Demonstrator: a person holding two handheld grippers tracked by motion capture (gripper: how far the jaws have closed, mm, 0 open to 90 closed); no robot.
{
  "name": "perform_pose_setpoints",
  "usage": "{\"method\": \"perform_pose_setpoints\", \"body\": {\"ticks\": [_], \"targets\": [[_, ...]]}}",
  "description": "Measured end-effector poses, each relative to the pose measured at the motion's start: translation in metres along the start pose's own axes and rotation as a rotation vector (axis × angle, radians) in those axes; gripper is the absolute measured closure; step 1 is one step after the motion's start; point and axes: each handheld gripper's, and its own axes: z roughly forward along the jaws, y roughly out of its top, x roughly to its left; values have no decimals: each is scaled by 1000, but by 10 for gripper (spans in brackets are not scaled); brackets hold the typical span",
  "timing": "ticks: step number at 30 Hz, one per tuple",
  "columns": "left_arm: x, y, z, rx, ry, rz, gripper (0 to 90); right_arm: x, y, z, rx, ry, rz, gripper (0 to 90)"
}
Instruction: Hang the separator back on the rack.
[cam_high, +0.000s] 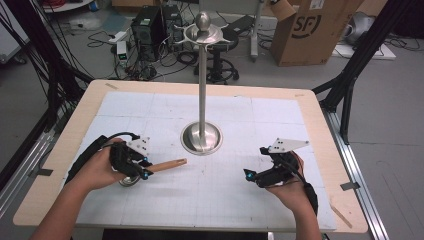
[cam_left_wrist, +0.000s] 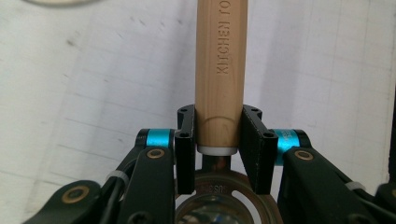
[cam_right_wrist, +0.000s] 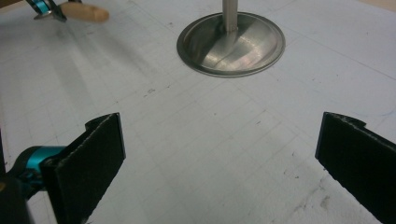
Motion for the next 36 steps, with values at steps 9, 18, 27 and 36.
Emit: {"method": "perform_pose_setpoints", "body": {"ticks": [9,18,27,36], "targets": [[1,-1,-27,-181,-16,-40,690,0,0,1,2,4,-5,0],[3,9,-49,-339,-33,-69,691,0,0,2,5,2,-3,0],[3,19,-69,-456,3,-89,690,1,0,2,2,2,-4,0],[7,35,-94,-570,18,-99,690,1,1,2,4,4,-5,0]]}}
